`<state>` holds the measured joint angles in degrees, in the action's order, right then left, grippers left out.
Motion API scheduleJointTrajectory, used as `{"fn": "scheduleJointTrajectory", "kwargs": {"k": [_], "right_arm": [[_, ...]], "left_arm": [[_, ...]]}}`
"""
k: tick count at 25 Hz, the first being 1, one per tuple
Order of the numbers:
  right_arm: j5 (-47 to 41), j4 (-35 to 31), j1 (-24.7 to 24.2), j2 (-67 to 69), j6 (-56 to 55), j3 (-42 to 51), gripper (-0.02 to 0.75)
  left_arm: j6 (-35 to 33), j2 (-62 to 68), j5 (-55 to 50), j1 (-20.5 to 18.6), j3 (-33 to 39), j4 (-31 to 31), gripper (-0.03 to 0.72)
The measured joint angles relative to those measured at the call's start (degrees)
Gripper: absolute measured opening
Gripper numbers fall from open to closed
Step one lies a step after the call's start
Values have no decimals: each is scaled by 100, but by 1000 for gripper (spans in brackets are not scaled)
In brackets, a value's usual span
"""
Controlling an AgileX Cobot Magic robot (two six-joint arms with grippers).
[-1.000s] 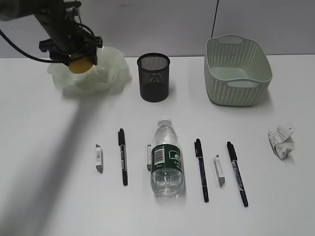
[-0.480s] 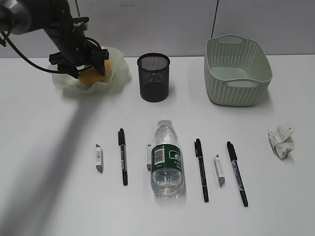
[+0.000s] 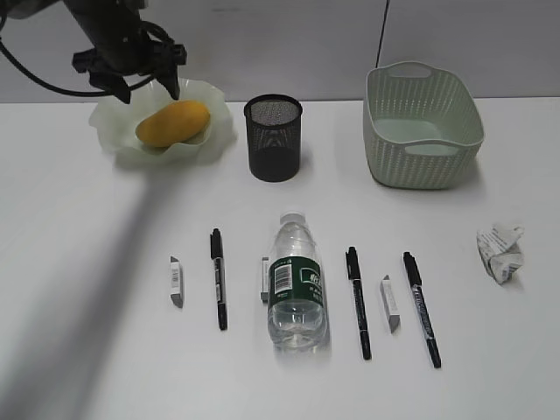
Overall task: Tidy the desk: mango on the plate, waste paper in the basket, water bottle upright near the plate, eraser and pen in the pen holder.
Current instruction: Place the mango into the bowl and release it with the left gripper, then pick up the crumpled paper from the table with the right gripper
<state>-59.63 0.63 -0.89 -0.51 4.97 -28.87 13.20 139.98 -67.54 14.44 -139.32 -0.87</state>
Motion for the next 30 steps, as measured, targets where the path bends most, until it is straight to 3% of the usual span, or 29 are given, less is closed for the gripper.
{"fn": "scheduleJointTrajectory", "kwargs": {"k": [5,13,19,25,30], "right_arm": [[0,0,0,0,0,0,456],[6,0,0,0,0,0,456],[-1,0,0,0,-6,0,456],[-1,0,0,7,-6,0,456],[-275,-63,0,647,-13,-212,456]], "left_arm": [[-216,-553,-190,-105,-626,140,568],[-296,-1528,-197,-128,-402,-221,505],[-524,-2661,-198,-197,1703,-342,502],[-769,-4492,-220,-624,4353,-520,498],[-813,-6201,-178,-899,6047,-550,498]]}}
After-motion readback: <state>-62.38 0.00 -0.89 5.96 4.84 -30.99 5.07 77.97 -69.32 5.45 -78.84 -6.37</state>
